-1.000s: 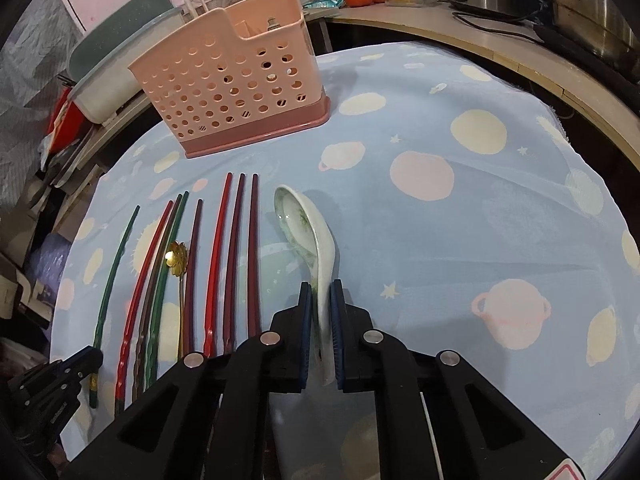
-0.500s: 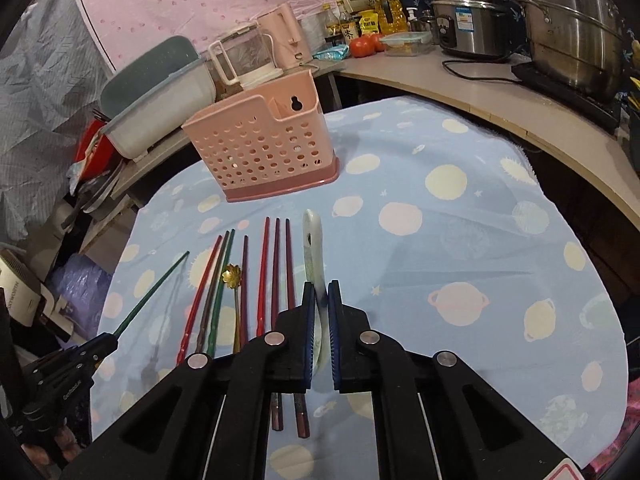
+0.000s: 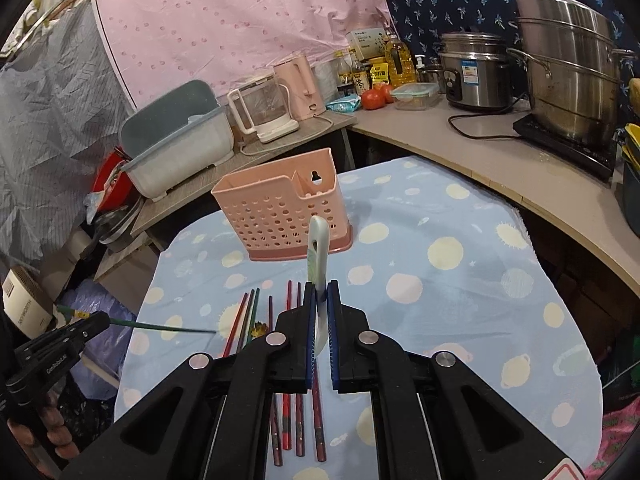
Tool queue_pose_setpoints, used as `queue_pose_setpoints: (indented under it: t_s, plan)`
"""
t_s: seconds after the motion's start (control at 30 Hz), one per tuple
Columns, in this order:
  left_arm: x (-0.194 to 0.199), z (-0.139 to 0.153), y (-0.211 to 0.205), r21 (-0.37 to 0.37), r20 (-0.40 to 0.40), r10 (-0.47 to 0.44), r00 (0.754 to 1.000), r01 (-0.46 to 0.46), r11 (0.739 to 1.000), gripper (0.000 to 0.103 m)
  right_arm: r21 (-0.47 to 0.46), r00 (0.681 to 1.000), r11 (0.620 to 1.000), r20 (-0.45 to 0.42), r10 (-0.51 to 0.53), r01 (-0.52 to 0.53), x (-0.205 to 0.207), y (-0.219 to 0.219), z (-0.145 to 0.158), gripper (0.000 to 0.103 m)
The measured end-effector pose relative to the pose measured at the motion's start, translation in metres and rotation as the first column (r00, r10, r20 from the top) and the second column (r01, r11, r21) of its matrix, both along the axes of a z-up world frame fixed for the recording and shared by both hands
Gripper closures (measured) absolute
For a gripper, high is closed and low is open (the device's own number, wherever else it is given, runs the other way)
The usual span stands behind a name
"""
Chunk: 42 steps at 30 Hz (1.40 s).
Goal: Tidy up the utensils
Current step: 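Lift the spoon and green chopstick and carry both over the pink holder, then lower both items into the pink holder and open both tools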
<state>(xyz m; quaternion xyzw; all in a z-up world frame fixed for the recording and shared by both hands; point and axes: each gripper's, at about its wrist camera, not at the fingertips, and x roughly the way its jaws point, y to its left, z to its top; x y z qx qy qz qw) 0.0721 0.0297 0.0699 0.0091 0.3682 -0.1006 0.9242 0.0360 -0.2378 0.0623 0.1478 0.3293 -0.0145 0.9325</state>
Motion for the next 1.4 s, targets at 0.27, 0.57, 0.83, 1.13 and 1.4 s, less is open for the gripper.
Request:
queue_pose_setpoints:
  t_s: [0.27, 0.57, 0.83, 1.13, 1.4]
  plan:
    - [0.033, 0.038, -0.004, -0.019, 0.084, -0.014, 0.996, 0.016, 1.000, 0.096, -0.010, 0.998, 1.000, 0.055, -0.010, 0.010, 0.031, -0.012, 0.027, 0.097]
    - [0.091, 0.103, -0.019, -0.046, 0.217, -0.033, 0.976, 0.044, 0.998, 0.096, -0.021, 0.997, 1.000, 0.081, -0.018, 0.020, 0.098, -0.022, 0.045, 0.097]
    - [0.150, 0.148, -0.049, -0.085, 0.327, -0.039, 0.944, 0.070, 0.994, 0.096, -0.011, 0.996, 1.000, 0.085, -0.028, 0.029, 0.168, -0.028, 0.054, 0.097]
    - [0.202, 0.115, -0.068, -0.086, 0.258, -0.047, 0.965, 0.072, 0.994, 0.096, -0.021, 0.999, 0.999, 0.007, -0.033, 0.033, 0.216, -0.028, 0.019, 0.097]
    - [0.220, 0.085, -0.064, -0.091, 0.180, -0.037, 0.983, 0.055, 0.994, 0.096, -0.029, 0.998, 0.999, -0.039, -0.039, 0.038, 0.228, -0.026, -0.010, 0.094]
